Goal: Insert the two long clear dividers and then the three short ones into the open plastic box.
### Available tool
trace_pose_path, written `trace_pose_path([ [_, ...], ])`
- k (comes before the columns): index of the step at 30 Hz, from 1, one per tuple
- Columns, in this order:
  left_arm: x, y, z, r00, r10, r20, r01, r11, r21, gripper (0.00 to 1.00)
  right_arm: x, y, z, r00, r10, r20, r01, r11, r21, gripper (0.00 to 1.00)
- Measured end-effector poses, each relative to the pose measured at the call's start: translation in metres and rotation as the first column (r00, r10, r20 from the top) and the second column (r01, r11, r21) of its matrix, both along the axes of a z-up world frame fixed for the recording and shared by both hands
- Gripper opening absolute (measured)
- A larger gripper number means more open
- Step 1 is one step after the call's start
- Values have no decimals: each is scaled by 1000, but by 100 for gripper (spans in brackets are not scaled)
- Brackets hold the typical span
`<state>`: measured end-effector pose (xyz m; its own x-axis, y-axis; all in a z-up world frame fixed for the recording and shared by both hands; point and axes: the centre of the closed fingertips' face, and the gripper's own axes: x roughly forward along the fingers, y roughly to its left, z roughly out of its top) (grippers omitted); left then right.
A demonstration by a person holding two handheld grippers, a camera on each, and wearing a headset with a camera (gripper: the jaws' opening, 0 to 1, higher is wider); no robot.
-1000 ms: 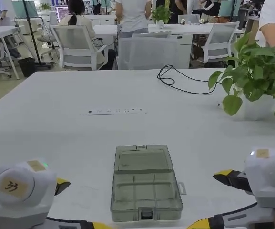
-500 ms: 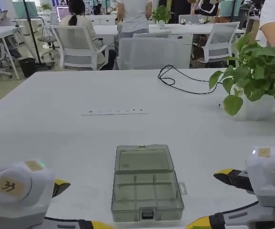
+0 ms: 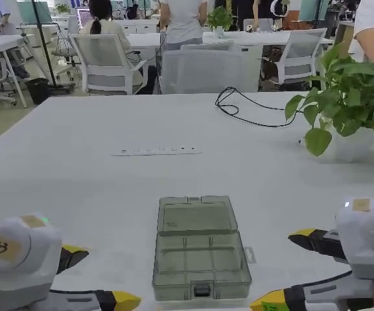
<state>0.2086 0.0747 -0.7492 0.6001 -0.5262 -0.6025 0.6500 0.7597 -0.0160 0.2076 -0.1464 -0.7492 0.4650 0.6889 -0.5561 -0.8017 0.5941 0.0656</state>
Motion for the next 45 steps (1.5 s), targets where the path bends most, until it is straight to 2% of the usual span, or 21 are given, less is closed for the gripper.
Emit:
trace_pose_path([
  [5,4,13,-2,999,34,-15,-34,999,16,68,0,0,1,1000,2,1,-2,1000,1,92],
  [9,11,26,-5,997,74,-19,-74,997,11,59,2,0,1,1000,2,2,-2,1000,3,91],
  [13,15,42,-12,992,119,-30,-117,992,50,55,3,2,1,1000,4,-1,-4,1000,3,90],
  [17,21,54,-14,988,152,-19,-151,987,62,49,3,3,-1,1000,3,-7,-3,1000,3,90],
  [23,28,72,-26,977,209,-50,-204,976,79,44,3,5,-5,1000,3,-19,-3,1000,0,89],
  [27,34,81,-32,973,224,-50,-219,972,90,42,4,6,-5,1000,-1,-24,1,1000,-1,89],
  [34,41,96,-47,965,249,-81,-238,964,123,40,8,9,-6,1000,-13,-27,13,1000,-2,89],
  [37,43,100,-52,964,251,-85,-239,962,131,40,8,10,-6,999,-16,-30,16,1000,0,89],
  [39,45,104,-59,960,260,-99,-246,960,135,39,9,10,-7,999,-19,-32,19,1000,-3,89],
  [45,48,112,-74,956,270,-114,-249,954,167,39,9,8,-8,999,-31,-38,31,999,-9,89],
])
